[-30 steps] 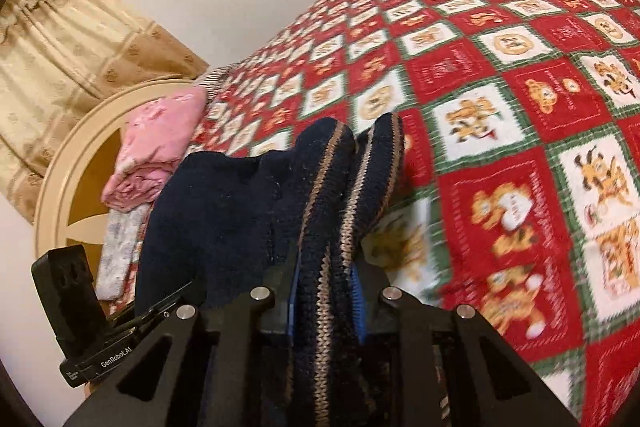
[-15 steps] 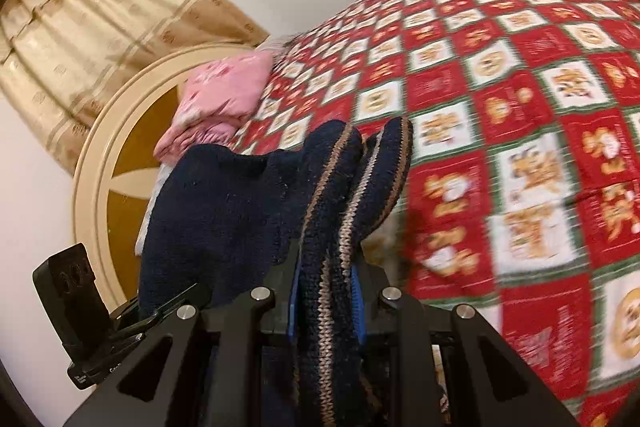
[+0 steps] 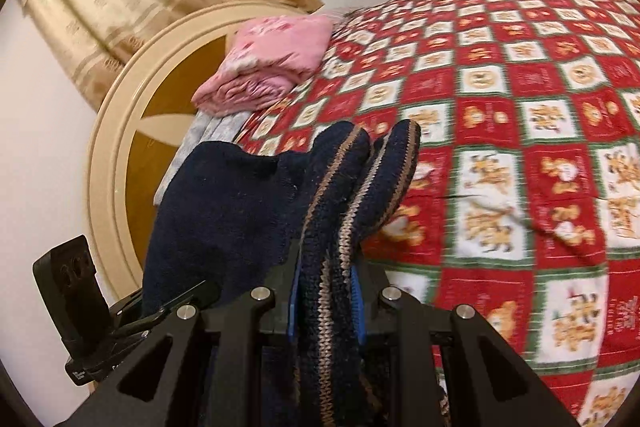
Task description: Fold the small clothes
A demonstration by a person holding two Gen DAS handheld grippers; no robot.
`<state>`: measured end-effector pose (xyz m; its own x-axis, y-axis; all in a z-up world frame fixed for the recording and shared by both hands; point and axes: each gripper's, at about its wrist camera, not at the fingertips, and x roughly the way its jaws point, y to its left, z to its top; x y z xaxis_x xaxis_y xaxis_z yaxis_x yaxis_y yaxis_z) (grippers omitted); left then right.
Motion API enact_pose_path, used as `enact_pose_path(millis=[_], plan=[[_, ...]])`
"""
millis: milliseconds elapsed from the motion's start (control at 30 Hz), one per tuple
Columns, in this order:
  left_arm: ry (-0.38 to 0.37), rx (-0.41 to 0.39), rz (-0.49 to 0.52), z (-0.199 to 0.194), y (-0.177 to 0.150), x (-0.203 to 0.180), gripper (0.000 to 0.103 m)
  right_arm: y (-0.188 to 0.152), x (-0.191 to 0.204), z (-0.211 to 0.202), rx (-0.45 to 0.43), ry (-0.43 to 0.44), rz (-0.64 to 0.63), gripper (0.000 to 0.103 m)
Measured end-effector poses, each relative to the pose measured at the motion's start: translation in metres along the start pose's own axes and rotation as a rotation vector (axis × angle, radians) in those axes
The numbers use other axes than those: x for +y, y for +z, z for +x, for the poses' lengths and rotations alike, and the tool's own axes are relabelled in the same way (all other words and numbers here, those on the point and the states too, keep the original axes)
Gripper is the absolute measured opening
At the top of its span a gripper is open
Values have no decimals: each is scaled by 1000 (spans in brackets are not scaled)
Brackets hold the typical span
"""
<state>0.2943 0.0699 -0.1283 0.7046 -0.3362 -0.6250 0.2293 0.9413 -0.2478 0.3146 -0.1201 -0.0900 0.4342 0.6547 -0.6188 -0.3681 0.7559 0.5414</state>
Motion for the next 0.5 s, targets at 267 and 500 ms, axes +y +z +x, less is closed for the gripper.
enact_pose_path(millis=[267, 500], plan=[[54, -31, -62, -26, -13, 46, 43, -7, 58, 40, 49, 26, -81, 21], [83, -39, -118, -37, -24, 84, 43, -10, 94, 77, 97, 51, -118, 21]])
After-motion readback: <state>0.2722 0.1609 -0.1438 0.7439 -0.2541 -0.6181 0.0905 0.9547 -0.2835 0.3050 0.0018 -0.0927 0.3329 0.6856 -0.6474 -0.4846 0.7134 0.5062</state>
